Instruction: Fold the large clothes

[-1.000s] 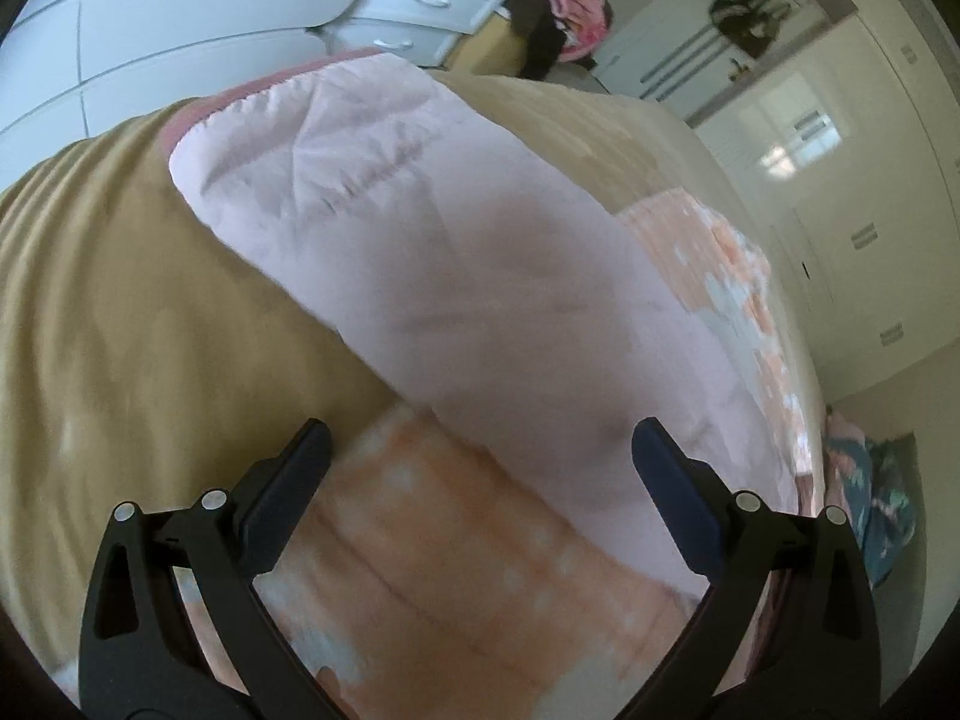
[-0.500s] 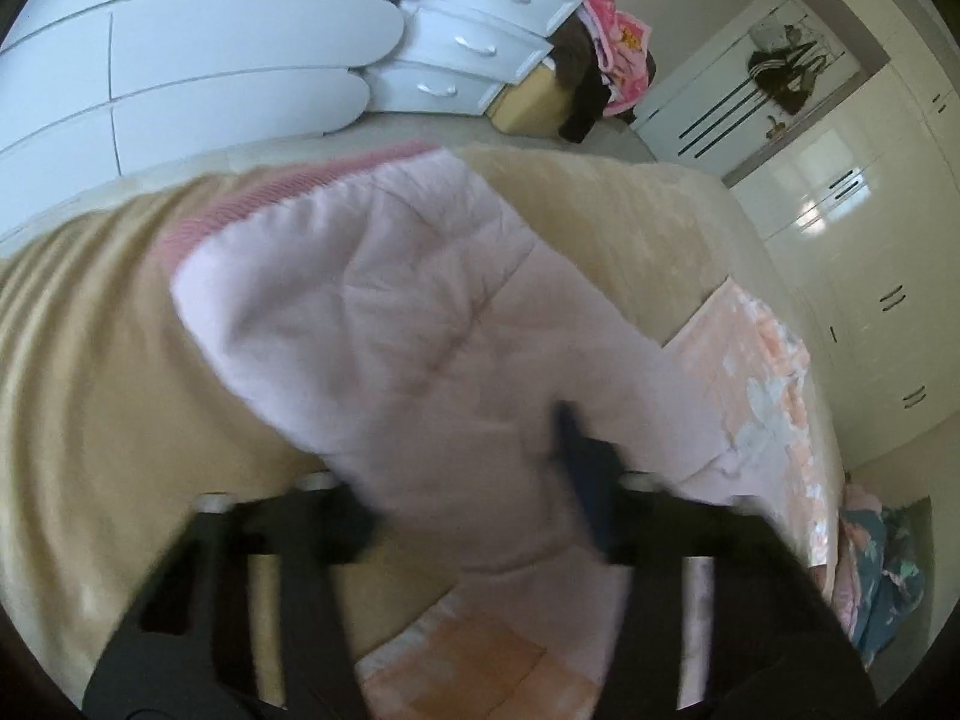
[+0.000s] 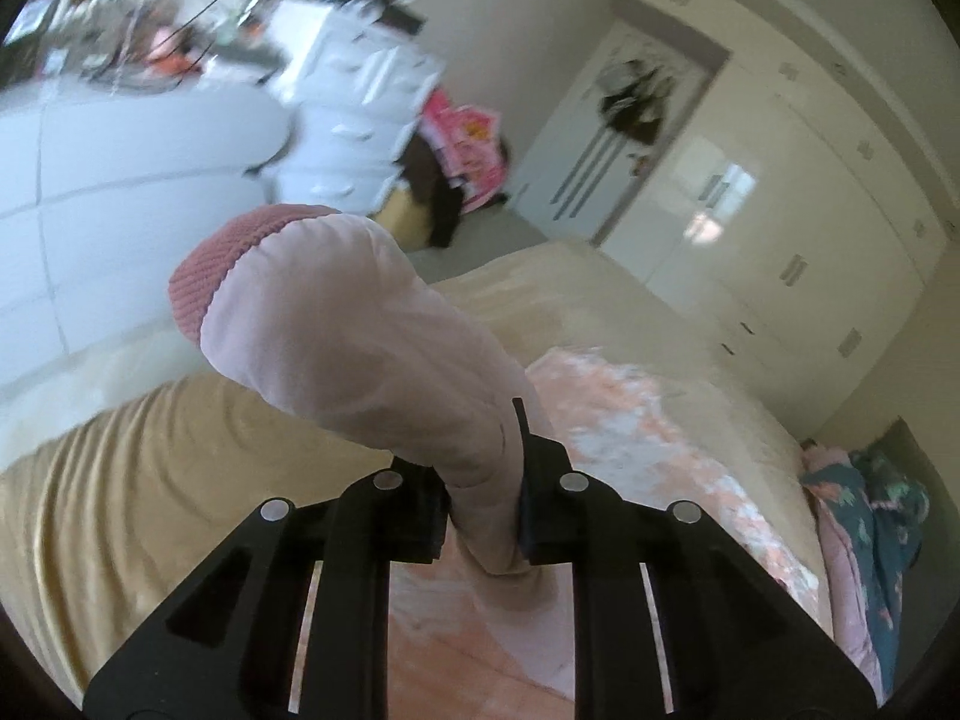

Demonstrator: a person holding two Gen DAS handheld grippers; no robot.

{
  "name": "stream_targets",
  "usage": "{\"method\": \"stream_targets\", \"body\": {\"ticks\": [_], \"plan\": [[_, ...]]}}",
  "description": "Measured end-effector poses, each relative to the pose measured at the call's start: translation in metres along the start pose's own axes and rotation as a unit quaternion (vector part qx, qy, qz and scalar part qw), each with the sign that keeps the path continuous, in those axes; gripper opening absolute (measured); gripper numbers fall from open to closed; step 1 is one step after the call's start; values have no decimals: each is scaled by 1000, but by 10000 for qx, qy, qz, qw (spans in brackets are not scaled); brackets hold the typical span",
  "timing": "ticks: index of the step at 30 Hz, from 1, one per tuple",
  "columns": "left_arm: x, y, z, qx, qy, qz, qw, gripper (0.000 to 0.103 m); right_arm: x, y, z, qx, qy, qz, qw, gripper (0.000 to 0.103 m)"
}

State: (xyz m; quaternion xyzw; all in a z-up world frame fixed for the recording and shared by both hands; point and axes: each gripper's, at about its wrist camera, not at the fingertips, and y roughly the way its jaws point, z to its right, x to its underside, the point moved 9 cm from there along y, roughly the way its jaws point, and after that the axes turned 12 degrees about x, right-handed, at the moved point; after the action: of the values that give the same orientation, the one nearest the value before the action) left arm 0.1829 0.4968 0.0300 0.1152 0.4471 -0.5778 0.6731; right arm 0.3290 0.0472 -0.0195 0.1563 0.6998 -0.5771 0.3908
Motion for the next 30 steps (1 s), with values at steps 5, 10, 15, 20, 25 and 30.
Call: {"method": "stream_targets", "body": {"ticks": [5, 10, 15, 20, 25, 30], "plan": [[-1, -13, 50, 299, 272, 49, 9992, 9, -3, -22, 20, -20, 164, 157, 9997, 99], [8, -21, 87, 534, 441, -6, 9976, 9, 1, -37, 36, -58, 309, 197, 9993, 99], [20, -33, 125, 769, 606, -27, 9952, 9, 6, -47, 56, -77, 517, 212, 9984, 99], [30, -37, 161, 997, 795, -125, 9918, 9, 9, -60, 74, -53, 741, 268, 9969, 99], [44, -38, 199, 1238, 978, -241, 9872, 9, 12, -69, 96, -29, 906, 320, 9954, 99], [59, -41, 230, 1406, 1169, -331, 9826, 9, 15, -78, 116, -3, 1085, 375, 9934, 99]]}}
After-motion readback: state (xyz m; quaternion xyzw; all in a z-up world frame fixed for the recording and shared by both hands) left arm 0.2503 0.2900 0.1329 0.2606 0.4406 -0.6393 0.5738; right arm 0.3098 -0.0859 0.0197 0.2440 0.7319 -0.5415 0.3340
